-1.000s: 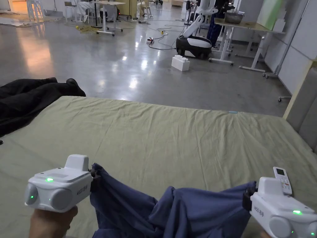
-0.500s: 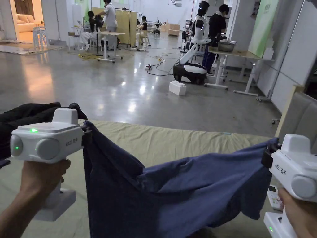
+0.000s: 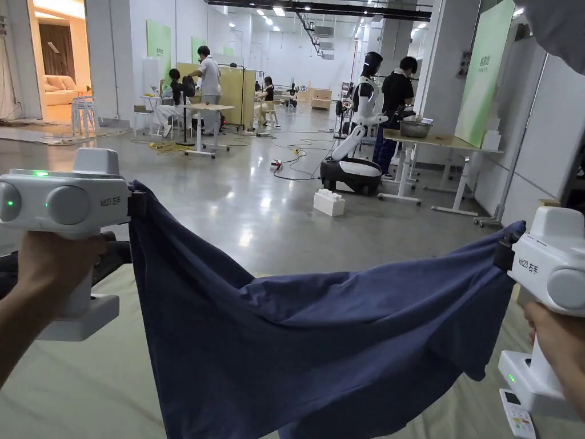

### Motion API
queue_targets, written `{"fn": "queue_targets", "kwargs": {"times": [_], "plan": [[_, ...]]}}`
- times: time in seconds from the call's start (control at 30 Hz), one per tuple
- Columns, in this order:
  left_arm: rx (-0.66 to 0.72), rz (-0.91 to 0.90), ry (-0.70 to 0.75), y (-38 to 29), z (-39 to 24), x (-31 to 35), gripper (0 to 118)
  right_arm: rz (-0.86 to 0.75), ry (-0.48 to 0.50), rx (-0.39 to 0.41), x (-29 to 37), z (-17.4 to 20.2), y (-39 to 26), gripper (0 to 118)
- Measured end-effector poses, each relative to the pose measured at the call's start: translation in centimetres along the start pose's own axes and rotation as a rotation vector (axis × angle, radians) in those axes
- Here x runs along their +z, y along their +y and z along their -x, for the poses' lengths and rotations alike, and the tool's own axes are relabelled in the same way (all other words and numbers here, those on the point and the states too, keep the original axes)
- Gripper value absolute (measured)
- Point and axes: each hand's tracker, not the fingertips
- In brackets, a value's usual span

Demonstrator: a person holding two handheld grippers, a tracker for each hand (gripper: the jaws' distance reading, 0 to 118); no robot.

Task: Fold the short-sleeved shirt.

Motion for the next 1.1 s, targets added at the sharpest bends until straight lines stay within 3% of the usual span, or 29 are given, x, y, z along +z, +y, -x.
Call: {"fn": "queue_targets", "kwargs": {"times": [0.1,0.57,0.93,1.1], "plan": [[0.016,-0.003,0.015,0.9,1.0,-1.2,5,-0.016,-0.002,0.033,-1.5,0.2,1.3,7],[-0.002,-0.009,0.088,2.8,3.0,-7.3,5,-0.044,-0.044,0.044,-7.8,2.0,4.6,7],[-0.004,0.047,0.091,-3.6,4.2,-7.4,5,0.037,-0.051,0.042,-6.8,2.0,-1.6,7],[0.023,0.071,0.055,-9.0,4.7,-4.1,5,0.055,-0.026,0.1,-3.7,1.2,-6.8,7]]}}
